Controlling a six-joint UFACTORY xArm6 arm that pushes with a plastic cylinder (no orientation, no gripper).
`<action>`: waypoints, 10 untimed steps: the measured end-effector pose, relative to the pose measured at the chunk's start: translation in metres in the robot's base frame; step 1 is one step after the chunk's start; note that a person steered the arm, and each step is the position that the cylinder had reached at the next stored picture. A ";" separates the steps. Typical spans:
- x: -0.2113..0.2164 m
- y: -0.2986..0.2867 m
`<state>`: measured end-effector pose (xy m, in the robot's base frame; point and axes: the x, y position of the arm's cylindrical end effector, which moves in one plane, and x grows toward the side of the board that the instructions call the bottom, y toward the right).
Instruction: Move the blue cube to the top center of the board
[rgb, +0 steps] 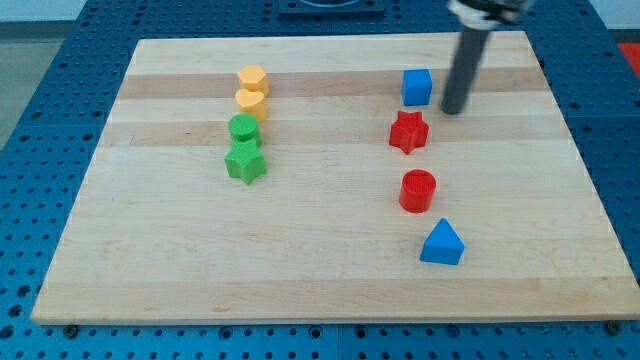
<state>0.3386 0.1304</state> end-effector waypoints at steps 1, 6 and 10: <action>-0.038 -0.032; -0.118 -0.052; -0.145 -0.144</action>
